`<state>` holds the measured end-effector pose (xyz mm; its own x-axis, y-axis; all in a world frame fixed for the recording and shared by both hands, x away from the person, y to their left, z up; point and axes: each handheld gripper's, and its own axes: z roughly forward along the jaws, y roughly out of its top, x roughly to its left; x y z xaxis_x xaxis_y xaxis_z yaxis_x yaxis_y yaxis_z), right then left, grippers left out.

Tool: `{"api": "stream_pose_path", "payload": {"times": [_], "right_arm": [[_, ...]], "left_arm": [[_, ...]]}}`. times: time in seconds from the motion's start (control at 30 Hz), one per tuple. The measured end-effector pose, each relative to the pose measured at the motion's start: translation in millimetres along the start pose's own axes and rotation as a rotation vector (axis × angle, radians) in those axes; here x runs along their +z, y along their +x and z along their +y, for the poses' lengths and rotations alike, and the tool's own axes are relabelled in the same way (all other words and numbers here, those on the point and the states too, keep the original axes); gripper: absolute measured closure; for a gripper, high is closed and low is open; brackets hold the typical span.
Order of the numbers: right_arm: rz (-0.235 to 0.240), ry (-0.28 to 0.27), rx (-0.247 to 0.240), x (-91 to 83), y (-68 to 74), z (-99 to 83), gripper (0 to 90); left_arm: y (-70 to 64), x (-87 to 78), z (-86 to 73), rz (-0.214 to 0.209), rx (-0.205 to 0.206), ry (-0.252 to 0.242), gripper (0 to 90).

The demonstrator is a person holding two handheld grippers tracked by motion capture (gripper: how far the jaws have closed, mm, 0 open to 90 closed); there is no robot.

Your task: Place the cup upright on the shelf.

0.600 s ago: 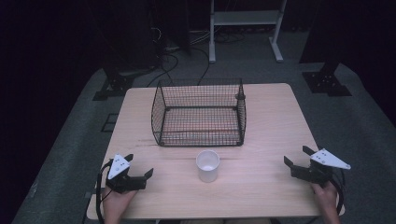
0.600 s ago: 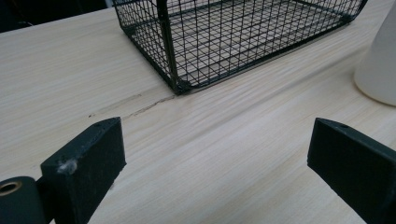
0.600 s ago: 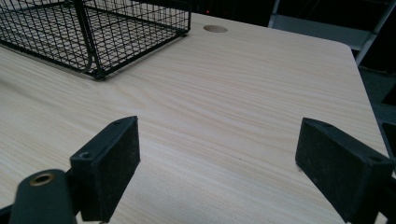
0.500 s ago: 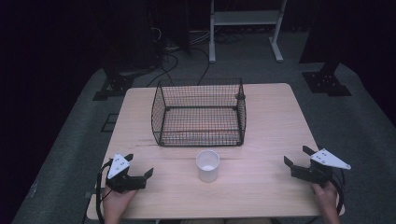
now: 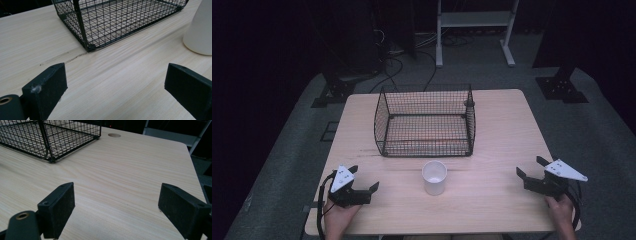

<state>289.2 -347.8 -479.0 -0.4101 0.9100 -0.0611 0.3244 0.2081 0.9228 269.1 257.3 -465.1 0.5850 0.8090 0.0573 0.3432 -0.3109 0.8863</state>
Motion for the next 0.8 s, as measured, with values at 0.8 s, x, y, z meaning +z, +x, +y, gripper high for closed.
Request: {"api": "stream_pose_path", "payload": {"times": [0.8], "right_arm": [[0.004, 0.003, -0.013, 0.9, 1.4, 0.4, 13.1]], "left_arm": [[-8.6, 8.3, 9.3, -0.023, 0.053, 0.021, 2.8]]}}
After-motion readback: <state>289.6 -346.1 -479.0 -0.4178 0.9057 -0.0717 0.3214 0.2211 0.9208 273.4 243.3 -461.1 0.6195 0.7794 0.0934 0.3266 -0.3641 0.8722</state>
